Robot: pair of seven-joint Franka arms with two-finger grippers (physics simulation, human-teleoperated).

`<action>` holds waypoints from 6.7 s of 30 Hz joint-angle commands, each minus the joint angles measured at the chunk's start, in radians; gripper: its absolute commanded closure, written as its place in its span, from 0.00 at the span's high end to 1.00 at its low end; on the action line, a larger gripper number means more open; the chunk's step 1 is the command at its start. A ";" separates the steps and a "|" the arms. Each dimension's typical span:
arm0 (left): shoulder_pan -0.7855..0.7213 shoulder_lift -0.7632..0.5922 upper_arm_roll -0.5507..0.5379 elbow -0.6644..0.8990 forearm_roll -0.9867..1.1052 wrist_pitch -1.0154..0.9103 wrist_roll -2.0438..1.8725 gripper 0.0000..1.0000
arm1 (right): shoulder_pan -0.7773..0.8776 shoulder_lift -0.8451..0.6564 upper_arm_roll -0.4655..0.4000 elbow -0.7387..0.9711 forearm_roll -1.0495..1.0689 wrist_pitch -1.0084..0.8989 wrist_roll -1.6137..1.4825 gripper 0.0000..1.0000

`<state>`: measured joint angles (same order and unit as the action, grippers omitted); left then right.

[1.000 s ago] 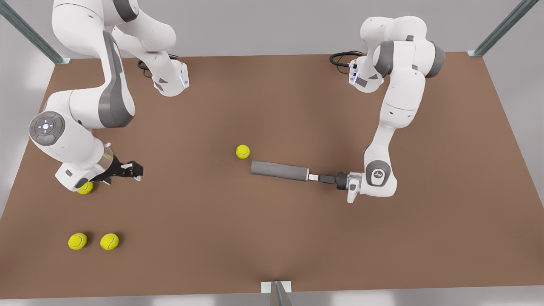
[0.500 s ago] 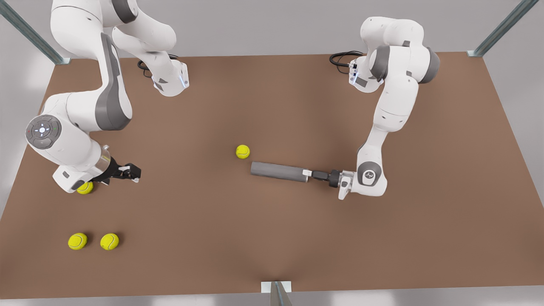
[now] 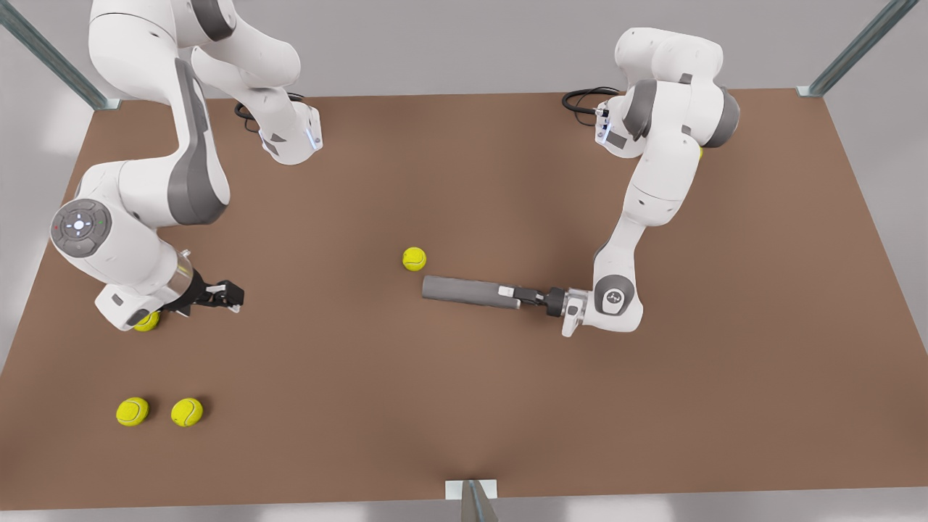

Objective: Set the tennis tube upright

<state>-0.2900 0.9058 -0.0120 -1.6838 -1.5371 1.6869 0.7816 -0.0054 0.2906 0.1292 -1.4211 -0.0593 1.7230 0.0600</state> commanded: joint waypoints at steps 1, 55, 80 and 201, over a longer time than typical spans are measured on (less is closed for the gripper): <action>0.000 -0.001 0.000 0.001 0.000 -0.001 0.047 0.48 | -0.004 -0.001 0.000 0.001 0.019 0.000 0.007 1.00; 0.011 -0.544 0.092 0.214 1.418 -0.009 -0.610 1.00 | -0.091 0.028 0.001 0.022 0.173 0.015 0.001 1.00; 1.066 -0.134 0.112 0.088 1.240 -0.187 0.608 1.00 | -0.087 0.025 0.003 0.022 0.107 0.012 0.011 1.00; 0.354 -0.383 0.205 0.246 1.487 0.281 -0.507 1.00 | -0.131 0.027 0.001 0.031 0.174 0.010 -0.006 1.00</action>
<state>0.0638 0.5239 0.1937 -1.4376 -0.0746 1.9487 0.4601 -0.1366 0.3187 0.1302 -1.3903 0.1144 1.7339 0.0560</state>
